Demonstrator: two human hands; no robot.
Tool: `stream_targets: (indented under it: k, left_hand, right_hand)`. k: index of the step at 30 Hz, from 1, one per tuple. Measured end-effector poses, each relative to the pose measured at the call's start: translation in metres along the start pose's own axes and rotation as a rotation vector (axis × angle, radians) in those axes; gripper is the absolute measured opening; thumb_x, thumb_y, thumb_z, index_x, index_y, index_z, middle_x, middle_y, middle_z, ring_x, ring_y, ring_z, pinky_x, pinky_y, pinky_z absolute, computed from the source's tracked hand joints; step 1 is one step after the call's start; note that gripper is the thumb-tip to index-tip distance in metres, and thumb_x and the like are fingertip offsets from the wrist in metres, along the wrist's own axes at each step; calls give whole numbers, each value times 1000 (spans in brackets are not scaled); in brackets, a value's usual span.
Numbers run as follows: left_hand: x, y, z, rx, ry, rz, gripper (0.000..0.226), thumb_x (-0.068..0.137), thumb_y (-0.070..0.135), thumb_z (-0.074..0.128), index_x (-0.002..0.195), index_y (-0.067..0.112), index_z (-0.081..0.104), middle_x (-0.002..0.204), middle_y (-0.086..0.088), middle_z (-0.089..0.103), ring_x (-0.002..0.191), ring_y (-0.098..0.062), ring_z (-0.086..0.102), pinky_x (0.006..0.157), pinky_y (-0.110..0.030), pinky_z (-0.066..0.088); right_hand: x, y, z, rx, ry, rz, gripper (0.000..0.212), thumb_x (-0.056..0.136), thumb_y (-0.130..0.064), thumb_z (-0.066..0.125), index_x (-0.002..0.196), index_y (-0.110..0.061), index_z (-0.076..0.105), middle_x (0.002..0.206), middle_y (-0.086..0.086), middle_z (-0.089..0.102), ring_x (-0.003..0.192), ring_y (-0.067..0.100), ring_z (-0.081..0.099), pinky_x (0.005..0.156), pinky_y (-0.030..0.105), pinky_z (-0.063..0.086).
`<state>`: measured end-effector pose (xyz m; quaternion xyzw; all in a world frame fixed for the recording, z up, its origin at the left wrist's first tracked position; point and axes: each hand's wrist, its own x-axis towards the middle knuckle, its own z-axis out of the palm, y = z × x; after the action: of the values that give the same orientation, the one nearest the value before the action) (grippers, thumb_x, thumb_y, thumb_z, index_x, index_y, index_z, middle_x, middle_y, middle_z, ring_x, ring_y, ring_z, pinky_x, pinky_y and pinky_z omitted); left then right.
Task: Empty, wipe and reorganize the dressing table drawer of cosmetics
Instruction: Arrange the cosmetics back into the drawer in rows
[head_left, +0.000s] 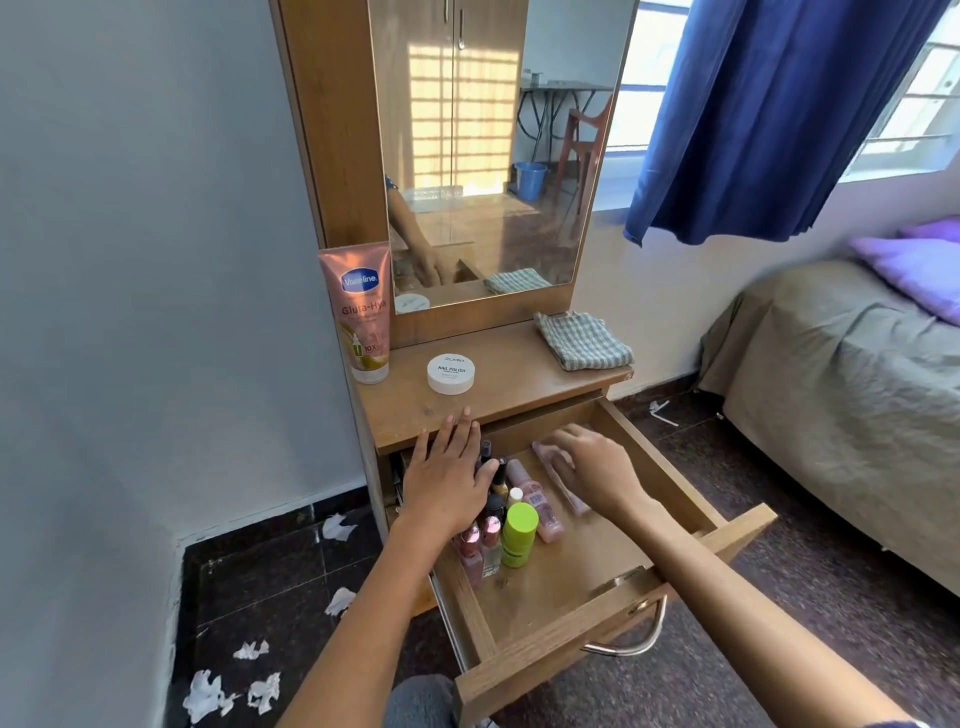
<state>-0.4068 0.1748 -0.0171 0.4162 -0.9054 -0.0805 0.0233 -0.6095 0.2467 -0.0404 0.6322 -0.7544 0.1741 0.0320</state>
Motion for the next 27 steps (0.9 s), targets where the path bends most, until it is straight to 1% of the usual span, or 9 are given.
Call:
stream_targets:
  k: [2,5,7,9,12,15,19,22,27]
  left_hand:
    - [0,1,1,3,16,-1,60,101,46,14,151,17,-3,157,3,-17,144,-13,-14,115,-38,-10]
    - [0,2,0,0,16,-3,60,101,45,15,151,16,-3,157,3,-17,144,-13,-14,115,-38,-10]
    - [-2,2,-2,7,8,-4,60,101,45,14,151,16,-4,157,2,-16,144,-14,-14,114,-37,-11]
    - [-3,3,-3,12,3,-5,59,101,44,14,151,16,-4,157,1,-14,144,-14,-14,114,-37,-12]
    - [-3,1,-3,13,10,-1,58,102,43,14,150,16,-4,158,1,-11,144,-15,-13,114,-36,-12]
    - [-3,1,-3,18,18,7,58,102,43,14,150,16,-4,158,1,-11,144,-15,-12,114,-36,-11]
    - [-3,0,-3,28,13,10,58,102,42,14,150,16,-5,158,0,-12,144,-16,-13,114,-36,-11]
    - [-3,0,-3,30,16,7,58,102,40,15,151,15,-5,158,0,-12,144,-16,-13,114,-37,-11]
    - [-2,0,-2,18,19,6,58,102,40,16,151,15,-4,157,1,-14,143,-14,-15,114,-35,-12]
  right_hand:
    - [8,-19,-7,92,164,-46,17,93,-23,56,102,-19,69,103,-3,69,87,19,67,70,32,54]
    - [30,-48,-11,205,291,-79,15,92,-17,57,103,-16,68,103,-2,67,79,17,66,66,34,55]
    - [50,-62,-11,252,277,-86,23,92,-16,56,113,-19,65,114,0,64,83,18,67,68,33,53]
    - [72,-72,-9,288,171,-68,31,92,-25,58,123,-21,61,127,2,58,99,21,63,79,34,50]
    - [100,-82,-4,334,14,21,41,86,-42,66,120,-20,63,135,7,53,120,23,52,93,35,44]
    - [116,-89,0,328,-49,104,44,75,-48,75,107,-21,63,127,4,60,113,21,55,80,31,42]
    - [119,-94,0,394,32,176,38,71,-42,80,93,-18,61,113,4,65,99,18,56,67,27,36]
    - [108,-88,-2,414,97,212,37,69,-39,79,89,-16,59,105,4,64,90,16,54,59,27,30]
    - [61,-49,-16,355,282,285,40,64,-48,78,86,-19,60,95,1,67,85,19,60,66,33,46]
